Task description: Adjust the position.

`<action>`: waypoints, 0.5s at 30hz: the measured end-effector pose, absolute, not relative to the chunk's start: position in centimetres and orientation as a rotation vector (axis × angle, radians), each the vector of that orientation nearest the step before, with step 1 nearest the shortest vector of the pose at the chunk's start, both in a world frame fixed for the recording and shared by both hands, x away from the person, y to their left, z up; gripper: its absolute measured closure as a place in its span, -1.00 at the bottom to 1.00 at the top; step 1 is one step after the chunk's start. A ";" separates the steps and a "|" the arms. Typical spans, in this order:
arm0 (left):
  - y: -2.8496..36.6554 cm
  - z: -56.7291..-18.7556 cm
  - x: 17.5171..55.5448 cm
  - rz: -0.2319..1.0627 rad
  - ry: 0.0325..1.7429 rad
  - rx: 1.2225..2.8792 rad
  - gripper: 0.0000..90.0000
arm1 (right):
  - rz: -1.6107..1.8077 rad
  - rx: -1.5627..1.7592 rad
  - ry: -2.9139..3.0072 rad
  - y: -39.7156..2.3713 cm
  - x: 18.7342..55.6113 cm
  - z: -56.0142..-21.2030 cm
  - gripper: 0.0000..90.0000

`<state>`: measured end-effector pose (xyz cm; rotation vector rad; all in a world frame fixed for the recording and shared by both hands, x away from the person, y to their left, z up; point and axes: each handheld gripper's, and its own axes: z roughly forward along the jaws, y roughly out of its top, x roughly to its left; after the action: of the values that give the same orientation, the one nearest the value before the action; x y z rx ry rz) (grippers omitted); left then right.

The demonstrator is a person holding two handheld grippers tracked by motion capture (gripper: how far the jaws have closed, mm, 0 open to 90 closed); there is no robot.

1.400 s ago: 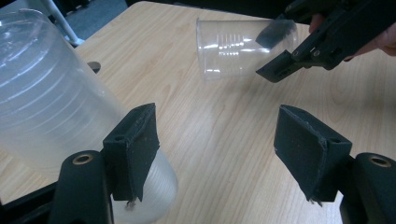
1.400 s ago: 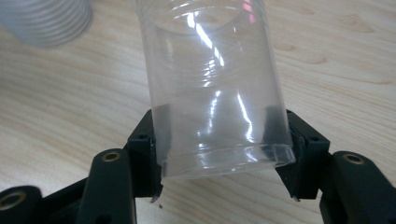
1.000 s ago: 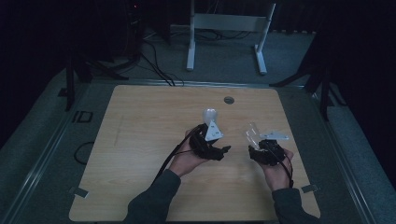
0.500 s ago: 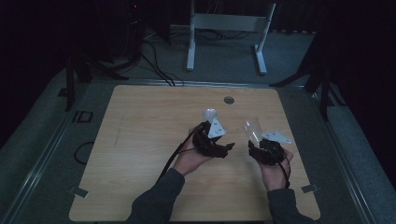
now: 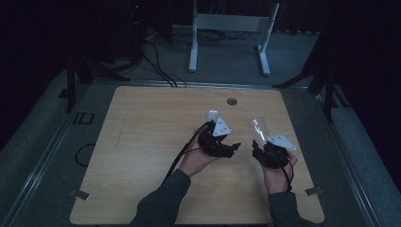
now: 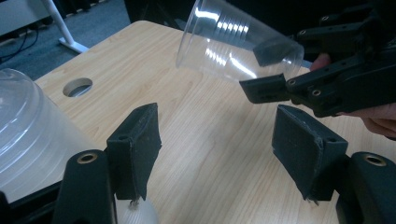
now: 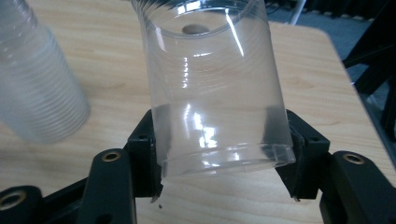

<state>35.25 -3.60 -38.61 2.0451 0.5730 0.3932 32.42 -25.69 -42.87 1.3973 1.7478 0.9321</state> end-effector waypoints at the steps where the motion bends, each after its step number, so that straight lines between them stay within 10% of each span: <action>1: -3.6 -38.6 35.3 0.393 0.579 2.044 -0.28 | 0.939 1.397 1.740 -25.7 32.4 -42.8 -0.07; 15: -4.0 -38.8 35.6 0.374 0.590 2.037 -0.28 | 1.025 1.310 1.647 -25.6 31.5 -42.4 -0.07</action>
<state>35.60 -4.03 -38.75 2.0370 0.5901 0.3736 31.49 -25.56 -42.35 1.3104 1.6470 1.0251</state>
